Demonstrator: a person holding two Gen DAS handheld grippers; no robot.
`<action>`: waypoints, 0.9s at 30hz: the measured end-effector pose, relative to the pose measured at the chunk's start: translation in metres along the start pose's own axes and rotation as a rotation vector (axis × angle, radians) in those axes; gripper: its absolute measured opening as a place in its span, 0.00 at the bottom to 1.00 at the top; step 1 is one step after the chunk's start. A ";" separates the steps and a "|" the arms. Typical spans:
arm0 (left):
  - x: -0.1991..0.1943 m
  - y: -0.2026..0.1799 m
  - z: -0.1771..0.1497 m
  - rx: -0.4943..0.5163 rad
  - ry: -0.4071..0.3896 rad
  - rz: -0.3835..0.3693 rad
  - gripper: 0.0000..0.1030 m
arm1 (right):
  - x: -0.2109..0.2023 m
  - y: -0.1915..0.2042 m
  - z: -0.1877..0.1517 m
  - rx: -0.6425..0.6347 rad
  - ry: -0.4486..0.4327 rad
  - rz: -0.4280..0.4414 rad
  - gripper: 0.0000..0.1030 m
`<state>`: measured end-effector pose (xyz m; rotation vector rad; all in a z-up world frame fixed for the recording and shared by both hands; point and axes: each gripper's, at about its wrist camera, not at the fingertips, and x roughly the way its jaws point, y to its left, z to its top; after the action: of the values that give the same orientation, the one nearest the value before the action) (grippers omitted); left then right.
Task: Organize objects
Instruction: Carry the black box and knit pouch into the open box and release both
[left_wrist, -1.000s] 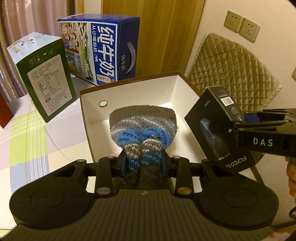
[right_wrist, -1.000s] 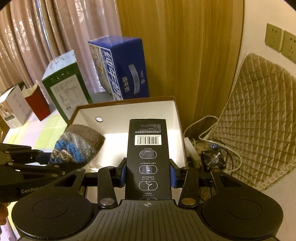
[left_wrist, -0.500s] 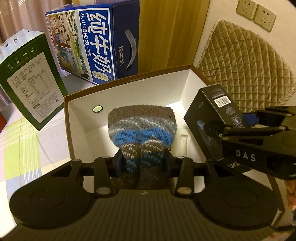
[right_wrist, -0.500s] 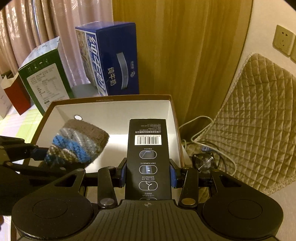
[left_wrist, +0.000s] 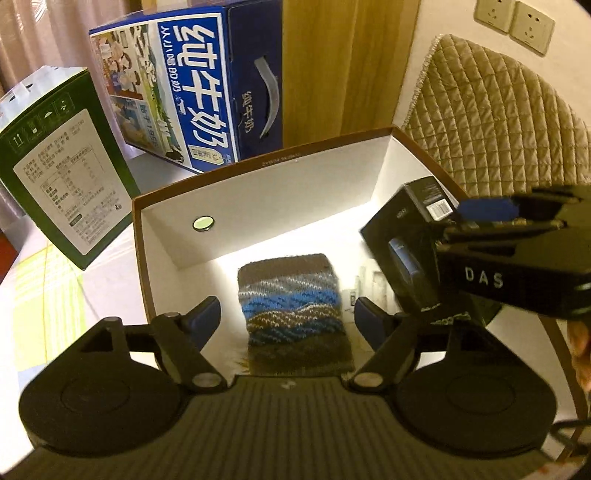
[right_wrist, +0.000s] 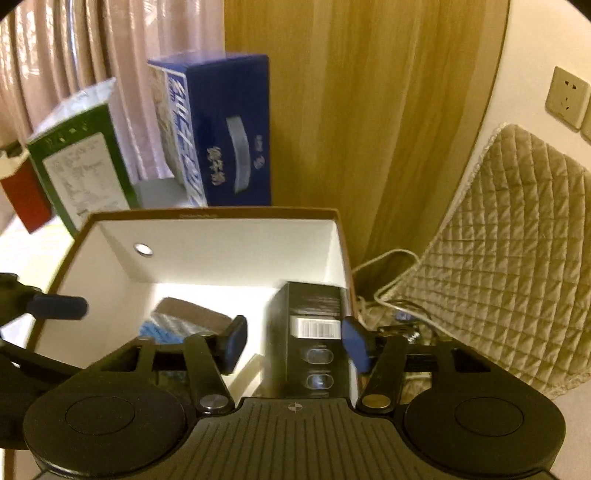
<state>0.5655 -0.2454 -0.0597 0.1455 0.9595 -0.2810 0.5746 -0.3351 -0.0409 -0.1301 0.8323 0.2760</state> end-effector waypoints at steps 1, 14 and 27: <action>-0.001 0.000 -0.001 0.002 0.000 0.000 0.76 | -0.004 0.000 -0.001 0.001 -0.005 0.004 0.60; -0.045 0.006 -0.025 0.001 -0.037 -0.040 0.86 | -0.068 -0.009 -0.036 0.070 -0.022 0.170 0.88; -0.105 0.012 -0.062 -0.072 -0.071 -0.048 0.93 | -0.131 -0.009 -0.073 0.169 -0.033 0.235 0.98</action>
<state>0.4640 -0.2007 -0.0082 0.0461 0.9019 -0.2937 0.4415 -0.3843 0.0084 0.1308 0.8348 0.4256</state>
